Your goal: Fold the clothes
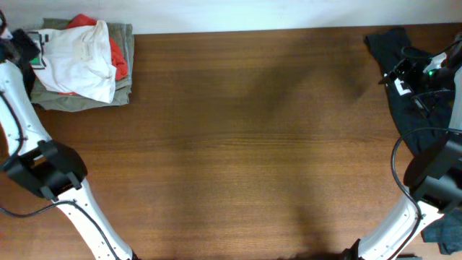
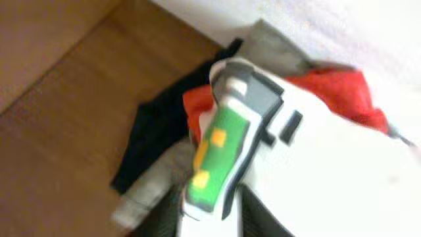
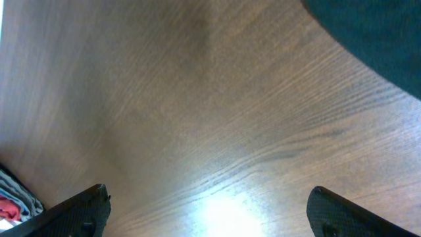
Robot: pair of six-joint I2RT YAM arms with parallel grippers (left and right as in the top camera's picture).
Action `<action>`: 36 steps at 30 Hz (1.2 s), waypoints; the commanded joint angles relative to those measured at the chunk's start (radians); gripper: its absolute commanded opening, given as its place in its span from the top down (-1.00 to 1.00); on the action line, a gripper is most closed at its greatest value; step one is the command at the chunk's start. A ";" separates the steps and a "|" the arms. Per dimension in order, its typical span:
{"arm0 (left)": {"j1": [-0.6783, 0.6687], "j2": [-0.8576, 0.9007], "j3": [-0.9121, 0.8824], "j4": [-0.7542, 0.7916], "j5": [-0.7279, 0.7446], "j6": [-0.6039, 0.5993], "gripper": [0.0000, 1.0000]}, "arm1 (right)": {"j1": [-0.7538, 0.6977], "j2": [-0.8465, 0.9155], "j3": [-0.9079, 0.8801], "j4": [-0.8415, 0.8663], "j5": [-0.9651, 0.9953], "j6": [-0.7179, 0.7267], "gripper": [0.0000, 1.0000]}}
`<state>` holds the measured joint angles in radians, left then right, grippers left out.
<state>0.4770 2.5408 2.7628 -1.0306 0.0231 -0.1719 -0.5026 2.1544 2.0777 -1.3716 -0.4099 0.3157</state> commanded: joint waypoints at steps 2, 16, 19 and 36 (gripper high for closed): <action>0.005 -0.034 -0.106 -0.030 0.013 0.034 0.89 | -0.002 -0.006 0.013 -0.001 0.002 0.006 -0.97; 0.074 -0.259 -0.298 0.099 0.067 0.086 0.99 | -0.002 -0.006 0.013 -0.001 0.002 0.006 -0.97; -0.047 -0.292 -0.311 0.210 0.135 0.071 0.99 | -0.002 -0.006 0.013 -0.001 0.002 0.006 -0.97; -0.230 -0.080 -0.212 0.531 -0.209 0.001 0.99 | -0.002 -0.006 0.013 -0.001 0.002 0.006 -0.97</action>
<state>0.2146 2.5923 2.5015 -0.5152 -0.0277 -0.1619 -0.5026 2.1544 2.0777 -1.3724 -0.4095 0.3157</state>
